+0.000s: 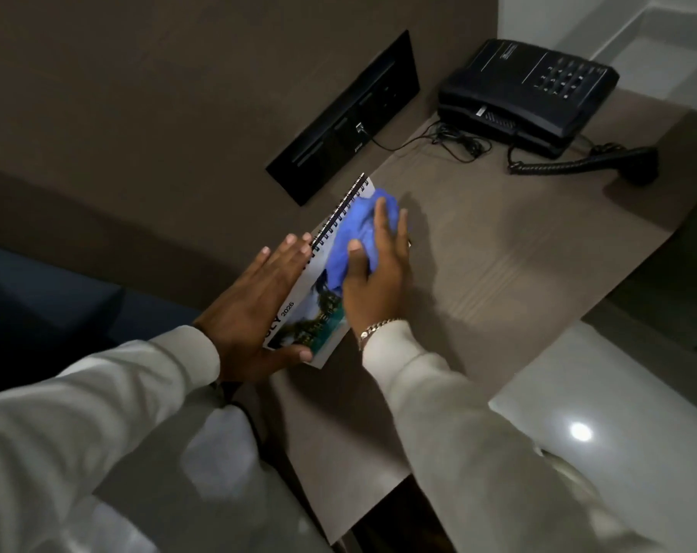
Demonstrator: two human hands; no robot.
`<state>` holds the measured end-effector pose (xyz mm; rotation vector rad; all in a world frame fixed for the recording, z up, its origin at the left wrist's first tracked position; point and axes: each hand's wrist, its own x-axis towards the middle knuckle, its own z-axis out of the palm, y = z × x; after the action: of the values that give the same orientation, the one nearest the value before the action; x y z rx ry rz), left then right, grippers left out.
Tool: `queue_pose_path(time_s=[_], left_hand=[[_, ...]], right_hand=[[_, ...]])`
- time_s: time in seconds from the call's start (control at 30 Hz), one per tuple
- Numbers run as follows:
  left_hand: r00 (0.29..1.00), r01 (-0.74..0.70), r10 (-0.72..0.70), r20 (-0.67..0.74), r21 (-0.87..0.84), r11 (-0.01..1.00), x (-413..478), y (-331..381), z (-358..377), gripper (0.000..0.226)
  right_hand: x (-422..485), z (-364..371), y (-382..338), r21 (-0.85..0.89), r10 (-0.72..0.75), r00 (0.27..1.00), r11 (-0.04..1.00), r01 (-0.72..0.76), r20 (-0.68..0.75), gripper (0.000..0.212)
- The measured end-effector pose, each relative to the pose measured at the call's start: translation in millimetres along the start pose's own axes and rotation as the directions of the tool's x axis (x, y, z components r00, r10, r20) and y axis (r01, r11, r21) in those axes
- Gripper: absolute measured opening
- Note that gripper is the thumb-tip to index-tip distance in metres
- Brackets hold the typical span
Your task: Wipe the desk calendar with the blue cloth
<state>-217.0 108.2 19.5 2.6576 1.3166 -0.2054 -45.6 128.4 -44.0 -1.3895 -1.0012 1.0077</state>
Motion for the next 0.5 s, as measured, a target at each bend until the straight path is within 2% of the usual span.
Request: queue_pose_path(time_s=[0.17,0.27,0.4,0.47,0.5], left_hand=[[1.000,-0.022,0.022,-0.005,0.018,1.000,1,1,1,0.116],[0.999,-0.035,0.035,-0.024,0.022,0.999,0,-1,4,0.114],[1.000,-0.020,0.020,-0.019,0.019,1.000,0,-4,6,0.114],[0.999,-0.026,0.027,-0.019,0.038,0.999,1,-6,6,0.115],[1.000,-0.023,0.024,-0.010,0.053,0.998,0,-7,6,0.115]], right_hand=[[-29,-6,27,-0.181,0.158,0.985,0.973,-0.143,0.070,0.056],[-67,10,24,-0.127,0.213,0.975,0.971,-0.203,0.070,0.058],[-105,16,15,0.024,0.293,0.929,0.952,-0.306,0.227,0.062],[-114,5,18,-0.031,0.272,0.903,0.960,-0.277,0.333,0.061],[-119,0,19,-0.051,0.298,0.865,0.951,-0.304,0.403,0.060]])
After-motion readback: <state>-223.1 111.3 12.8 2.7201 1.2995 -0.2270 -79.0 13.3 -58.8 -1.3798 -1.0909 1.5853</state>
